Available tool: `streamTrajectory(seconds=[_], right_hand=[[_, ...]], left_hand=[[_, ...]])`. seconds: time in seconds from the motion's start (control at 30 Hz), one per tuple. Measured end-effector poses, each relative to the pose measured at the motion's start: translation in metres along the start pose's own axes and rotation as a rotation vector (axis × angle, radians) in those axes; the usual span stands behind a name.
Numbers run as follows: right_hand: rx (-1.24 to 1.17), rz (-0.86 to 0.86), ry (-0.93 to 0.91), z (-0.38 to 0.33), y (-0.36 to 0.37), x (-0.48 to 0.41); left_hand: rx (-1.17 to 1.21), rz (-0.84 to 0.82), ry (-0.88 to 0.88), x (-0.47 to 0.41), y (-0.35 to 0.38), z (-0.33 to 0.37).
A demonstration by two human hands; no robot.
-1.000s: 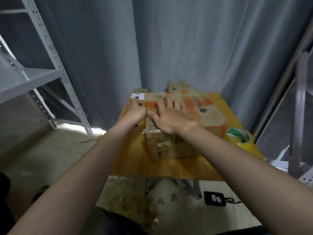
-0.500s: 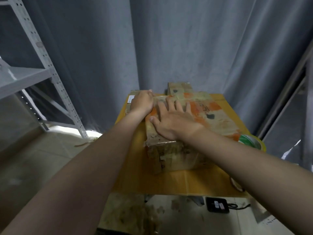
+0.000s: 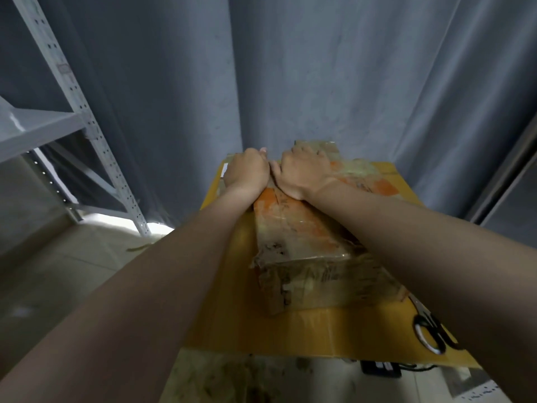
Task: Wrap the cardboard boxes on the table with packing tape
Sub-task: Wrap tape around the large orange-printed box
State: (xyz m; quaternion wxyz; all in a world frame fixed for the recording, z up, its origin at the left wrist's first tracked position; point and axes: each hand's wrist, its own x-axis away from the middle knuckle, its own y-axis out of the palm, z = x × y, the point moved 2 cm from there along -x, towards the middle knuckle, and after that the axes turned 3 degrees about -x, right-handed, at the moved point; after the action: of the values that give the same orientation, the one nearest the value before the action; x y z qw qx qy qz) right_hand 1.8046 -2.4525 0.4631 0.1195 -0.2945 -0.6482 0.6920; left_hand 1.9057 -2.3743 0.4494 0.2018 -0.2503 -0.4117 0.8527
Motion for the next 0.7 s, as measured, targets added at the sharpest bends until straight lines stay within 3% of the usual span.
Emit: streamTrajectory(seconds=[0.13, 0.33, 0.47, 0.6, 0.7], right_hand=[[0.022, 0.015, -0.027, 0.001, 0.006, -0.026], [-0.100, -0.232, 0.065, 0.008, 0.015, -0.065], [-0.190, -0.298, 0.156, 0.006, 0.017, -0.075], [-0.224, -0.084, 0.098, 0.008, 0.012, -0.062], [-0.184, 0.086, 0.102, 0.023, -0.004, -0.042]], left_hand=[[-0.069, -0.009, -0.006, -0.007, 0.003, 0.002], [-0.175, -0.065, -0.022, -0.014, 0.010, 0.006], [-0.179, -0.065, -0.049, -0.013, 0.010, 0.004], [-0.127, -0.096, -0.063, -0.012, 0.010, 0.000], [0.055, -0.088, -0.152, -0.005, 0.001, -0.006]])
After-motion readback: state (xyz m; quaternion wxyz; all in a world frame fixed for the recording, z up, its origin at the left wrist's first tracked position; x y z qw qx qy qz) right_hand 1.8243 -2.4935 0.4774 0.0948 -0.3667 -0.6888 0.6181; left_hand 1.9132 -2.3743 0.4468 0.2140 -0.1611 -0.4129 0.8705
